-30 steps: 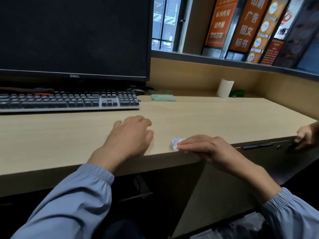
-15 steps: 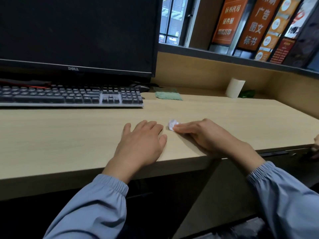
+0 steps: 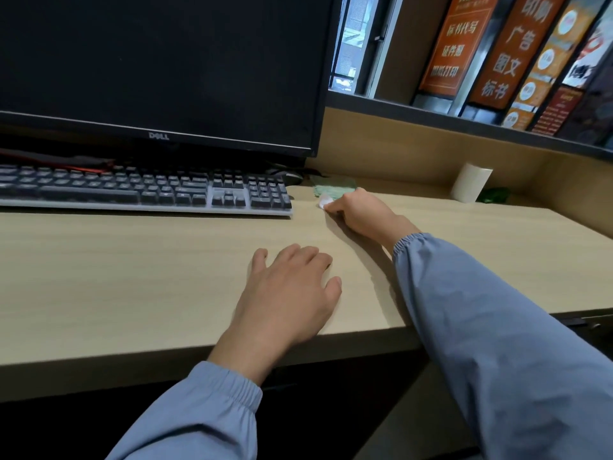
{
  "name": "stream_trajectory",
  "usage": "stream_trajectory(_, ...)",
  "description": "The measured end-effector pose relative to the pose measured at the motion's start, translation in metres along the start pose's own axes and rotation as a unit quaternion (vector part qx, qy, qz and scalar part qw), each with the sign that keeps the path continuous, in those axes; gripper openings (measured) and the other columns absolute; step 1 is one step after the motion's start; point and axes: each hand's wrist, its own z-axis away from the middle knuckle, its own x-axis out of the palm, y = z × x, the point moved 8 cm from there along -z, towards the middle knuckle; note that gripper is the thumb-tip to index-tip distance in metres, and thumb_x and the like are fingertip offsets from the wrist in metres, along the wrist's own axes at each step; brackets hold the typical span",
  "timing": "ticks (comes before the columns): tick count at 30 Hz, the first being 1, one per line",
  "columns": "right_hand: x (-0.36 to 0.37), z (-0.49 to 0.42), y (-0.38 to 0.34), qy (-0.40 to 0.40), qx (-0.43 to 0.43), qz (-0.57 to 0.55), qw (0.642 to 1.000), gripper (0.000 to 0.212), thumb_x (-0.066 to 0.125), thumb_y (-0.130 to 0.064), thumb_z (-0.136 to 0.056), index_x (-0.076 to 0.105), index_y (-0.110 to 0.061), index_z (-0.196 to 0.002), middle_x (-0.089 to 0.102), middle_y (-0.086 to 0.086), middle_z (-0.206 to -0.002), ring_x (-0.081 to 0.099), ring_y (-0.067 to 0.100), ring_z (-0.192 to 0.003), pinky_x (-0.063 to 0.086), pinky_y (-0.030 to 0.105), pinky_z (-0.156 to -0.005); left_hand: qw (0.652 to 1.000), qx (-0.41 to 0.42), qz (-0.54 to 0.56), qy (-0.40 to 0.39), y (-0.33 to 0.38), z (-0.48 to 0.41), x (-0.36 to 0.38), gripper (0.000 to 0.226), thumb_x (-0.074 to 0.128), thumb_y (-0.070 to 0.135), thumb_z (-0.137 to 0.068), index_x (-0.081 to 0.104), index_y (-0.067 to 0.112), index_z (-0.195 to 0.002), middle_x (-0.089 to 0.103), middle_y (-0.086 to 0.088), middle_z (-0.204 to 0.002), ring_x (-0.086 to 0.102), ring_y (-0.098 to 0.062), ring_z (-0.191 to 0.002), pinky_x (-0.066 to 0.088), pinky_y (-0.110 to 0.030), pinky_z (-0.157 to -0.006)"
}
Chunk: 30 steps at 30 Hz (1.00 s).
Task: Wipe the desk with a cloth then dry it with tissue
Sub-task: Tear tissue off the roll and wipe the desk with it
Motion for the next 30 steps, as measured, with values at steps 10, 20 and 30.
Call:
stream_trajectory(10, 0.007, 0.003, 0.046, 0.003, 0.060, -0.001, 0.998, 0.048, 0.041, -0.001, -0.100, 0.070, -0.023, -0.132, 0.069, 0.021, -0.107, 0.063, 0.039, -0.097, 0.036, 0.032, -0.072, 1.000, 0.005, 0.002, -0.001, -0.001, 0.001, -0.001, 0.053, 0.025, 0.054, -0.109, 0.038, 0.035, -0.156, 0.034, 0.013, -0.165, 0.023, -0.011, -0.155, 0.011, -0.055, -0.126)
stream_trajectory(20, 0.001, 0.016, 0.043, 0.011, 0.070, -0.005, 0.997, 0.040, 0.046, 0.006, -0.091, 0.078, -0.011, -0.108, 0.065, 0.021, -0.094, 0.061, 0.042, -0.095, 0.029, 0.032, -0.066, 1.000, -0.001, 0.005, -0.003, -0.003, -0.002, 0.001, 0.053, 0.025, 0.055, -0.108, 0.039, 0.036, -0.155, 0.033, 0.014, -0.166, 0.023, -0.011, -0.156, 0.011, -0.056, -0.126)
stream_trajectory(30, -0.025, 0.115, 0.012, 0.024, 0.033, -0.018, 0.999, 0.044, 0.047, -0.006, -0.102, 0.073, -0.029, -0.129, 0.077, 0.016, -0.099, 0.066, 0.037, -0.082, 0.054, 0.044, -0.075, 1.000, 0.001, 0.004, -0.003, -0.002, 0.001, 0.003, 0.054, 0.024, 0.053, -0.109, 0.038, 0.034, -0.157, 0.033, 0.011, -0.168, 0.021, -0.014, -0.158, 0.011, -0.055, -0.127)
